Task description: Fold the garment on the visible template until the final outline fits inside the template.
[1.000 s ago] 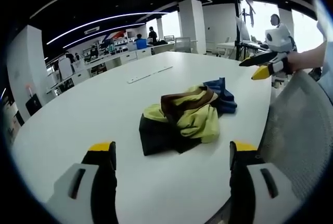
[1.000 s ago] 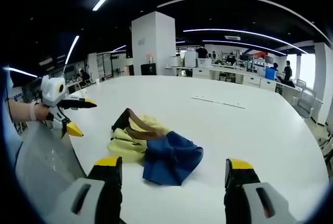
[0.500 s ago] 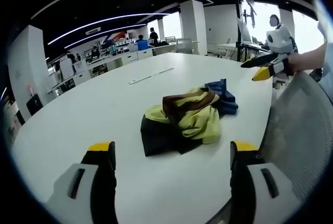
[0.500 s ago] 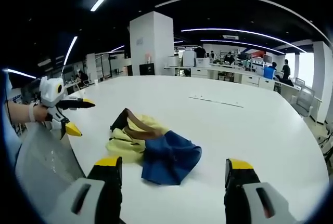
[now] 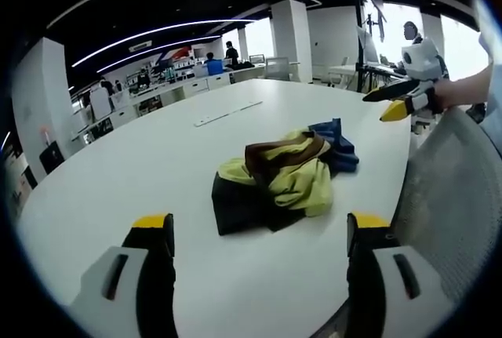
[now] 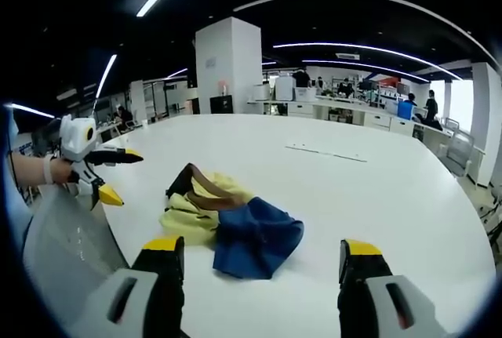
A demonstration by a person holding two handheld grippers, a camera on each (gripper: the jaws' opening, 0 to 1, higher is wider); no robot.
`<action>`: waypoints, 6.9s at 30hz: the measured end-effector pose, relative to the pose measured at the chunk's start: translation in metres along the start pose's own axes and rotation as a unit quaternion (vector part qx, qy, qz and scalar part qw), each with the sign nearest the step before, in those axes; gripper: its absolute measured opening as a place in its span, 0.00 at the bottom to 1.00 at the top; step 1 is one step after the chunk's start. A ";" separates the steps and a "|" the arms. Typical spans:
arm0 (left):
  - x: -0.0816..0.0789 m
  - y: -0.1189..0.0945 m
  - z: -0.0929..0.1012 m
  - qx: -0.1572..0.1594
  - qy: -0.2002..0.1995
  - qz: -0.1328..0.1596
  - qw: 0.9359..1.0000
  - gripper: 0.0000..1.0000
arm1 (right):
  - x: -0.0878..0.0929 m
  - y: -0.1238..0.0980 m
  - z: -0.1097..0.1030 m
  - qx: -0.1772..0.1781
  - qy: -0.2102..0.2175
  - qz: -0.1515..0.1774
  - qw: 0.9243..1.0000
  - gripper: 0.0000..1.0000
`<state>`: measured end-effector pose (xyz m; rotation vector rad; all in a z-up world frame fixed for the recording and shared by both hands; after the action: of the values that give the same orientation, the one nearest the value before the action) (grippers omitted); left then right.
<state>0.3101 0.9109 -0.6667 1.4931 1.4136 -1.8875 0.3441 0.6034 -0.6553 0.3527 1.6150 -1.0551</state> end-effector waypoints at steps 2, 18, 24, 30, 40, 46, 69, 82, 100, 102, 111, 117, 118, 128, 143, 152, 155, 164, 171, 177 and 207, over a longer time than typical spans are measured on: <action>0.000 0.000 0.000 0.000 0.000 -0.001 1.000 0.88 | 0.000 0.000 0.000 0.000 0.000 0.000 1.000 0.81; 0.002 0.003 0.003 0.009 0.005 -0.008 1.000 0.86 | 0.000 0.000 0.001 0.002 0.003 0.000 1.000 0.80; 0.001 0.003 0.005 0.014 0.006 -0.008 1.000 0.84 | -0.001 -0.001 0.002 0.005 0.005 0.003 1.000 0.80; -0.002 0.002 0.001 0.008 -0.005 -0.002 1.000 0.82 | -0.004 -0.003 0.004 0.010 0.007 0.012 1.000 0.75; -0.017 0.017 -0.027 0.011 0.012 -0.003 1.000 0.80 | -0.008 -0.005 0.010 0.011 0.032 0.024 0.999 0.71; -0.031 0.038 -0.041 0.016 0.001 0.020 1.000 0.75 | -0.026 0.002 0.017 0.003 0.024 0.043 0.999 0.65; -0.001 0.069 -0.018 0.056 -0.021 -0.025 0.998 0.40 | -0.010 0.074 0.008 -0.117 -0.113 -0.051 0.985 0.27; 0.000 0.078 -0.006 0.073 -0.016 -0.027 0.997 0.11 | 0.001 0.079 0.002 -0.145 -0.121 -0.073 0.979 0.13; 0.012 0.083 -0.001 0.071 -0.027 -0.043 0.996 0.08 | 0.017 0.091 -0.002 -0.148 -0.115 -0.096 0.977 0.06; 0.011 0.079 -0.002 0.067 -0.030 -0.041 0.996 0.07 | 0.016 0.086 -0.003 -0.149 -0.109 -0.090 0.979 0.06; 0.018 0.080 -0.006 0.059 -0.039 -0.053 0.996 0.05 | 0.027 0.083 0.003 -0.133 -0.100 -0.096 0.981 0.03; 0.022 0.086 -0.002 0.065 -0.030 -0.063 0.995 0.04 | 0.031 0.092 0.004 -0.130 -0.100 -0.101 0.981 0.03; 0.022 0.086 -0.003 0.063 -0.031 -0.065 0.995 0.04 | 0.031 0.092 0.004 -0.130 -0.101 -0.101 0.981 0.01; 0.021 0.080 -0.007 0.056 -0.040 -0.064 0.996 0.00 | 0.021 0.079 0.008 -0.115 -0.098 -0.078 0.985 0.00; -0.052 0.049 -0.037 0.023 -0.026 0.004 0.999 0.00 | -0.039 0.044 0.023 -0.074 -0.087 0.010 0.993 0.00; -0.110 0.028 -0.043 0.019 -0.018 0.056 0.998 0.00 | -0.088 0.008 0.044 -0.034 -0.075 0.076 0.994 0.00; -0.127 0.021 -0.040 0.020 -0.011 0.076 0.997 0.00 | -0.109 -0.005 0.047 -0.023 -0.077 0.104 0.991 0.00; -0.181 -0.006 -0.043 0.015 -0.002 0.142 0.990 0.00 | -0.169 -0.042 0.045 -0.006 -0.087 0.182 0.979 0.00; -0.221 -0.033 -0.046 0.009 0.011 0.194 0.981 0.00 | -0.213 -0.062 0.038 -0.006 -0.090 0.239 0.967 0.00; -0.234 -0.029 -0.061 0.008 0.005 0.208 0.978 0.00 | -0.231 -0.054 0.044 -0.001 -0.113 0.252 0.961 0.00; -0.122 0.218 -0.147 0.025 -0.069 -0.010 0.997 0.00 | -0.116 0.191 0.162 -0.006 -0.040 0.043 0.998 0.00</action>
<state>0.5992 0.9037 -0.6567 1.3458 1.3322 -2.0109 0.6194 0.6175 -0.6332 0.3652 1.5203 -0.9821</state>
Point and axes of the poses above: the point that each gripper's makers call its tool centre point, and the gripper's own axes: y roughly forward along the fingers, z roughly to its right, x roughly out of its underside, the point moved 4 cm from there along -y, roughly backward along the fingers, and after that the axes turned 4 degrees about -y, right-handed, at the moved point
